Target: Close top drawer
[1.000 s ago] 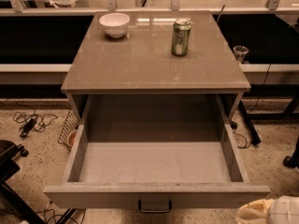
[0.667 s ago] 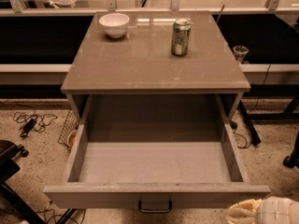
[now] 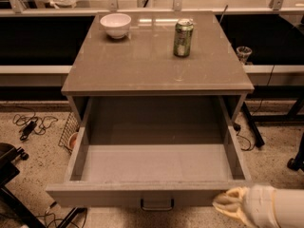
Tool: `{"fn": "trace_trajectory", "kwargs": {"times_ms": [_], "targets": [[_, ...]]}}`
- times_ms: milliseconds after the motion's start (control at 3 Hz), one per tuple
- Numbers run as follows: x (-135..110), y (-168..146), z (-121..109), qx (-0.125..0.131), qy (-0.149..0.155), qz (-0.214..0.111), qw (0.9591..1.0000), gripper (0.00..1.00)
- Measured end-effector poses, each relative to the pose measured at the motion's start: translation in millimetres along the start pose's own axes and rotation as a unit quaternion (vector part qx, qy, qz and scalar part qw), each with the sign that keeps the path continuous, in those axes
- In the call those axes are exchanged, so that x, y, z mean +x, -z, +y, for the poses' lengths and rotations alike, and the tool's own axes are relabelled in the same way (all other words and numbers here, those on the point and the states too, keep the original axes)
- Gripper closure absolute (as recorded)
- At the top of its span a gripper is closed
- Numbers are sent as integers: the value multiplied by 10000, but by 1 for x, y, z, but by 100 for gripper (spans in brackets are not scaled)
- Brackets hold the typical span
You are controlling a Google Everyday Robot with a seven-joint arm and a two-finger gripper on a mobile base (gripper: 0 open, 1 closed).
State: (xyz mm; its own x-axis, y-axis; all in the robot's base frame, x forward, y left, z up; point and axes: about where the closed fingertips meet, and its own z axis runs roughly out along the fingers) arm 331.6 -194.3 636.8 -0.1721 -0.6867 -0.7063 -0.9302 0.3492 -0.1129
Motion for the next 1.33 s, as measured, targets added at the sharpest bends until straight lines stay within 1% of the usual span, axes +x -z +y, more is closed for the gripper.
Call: {"fn": "trace_trajectory", "kwargs": {"times_ms": [333, 667, 1000, 1333], "targets": [[-15, -16, -19, -27, 171, -178, 9997, 100], [-43, -40, -46, -93, 426, -338, 9985, 100], [-46, -42, -48, -100, 448, -350, 9983, 100], [-74, -74, -87, -191, 622, -473, 9968, 100]]}}
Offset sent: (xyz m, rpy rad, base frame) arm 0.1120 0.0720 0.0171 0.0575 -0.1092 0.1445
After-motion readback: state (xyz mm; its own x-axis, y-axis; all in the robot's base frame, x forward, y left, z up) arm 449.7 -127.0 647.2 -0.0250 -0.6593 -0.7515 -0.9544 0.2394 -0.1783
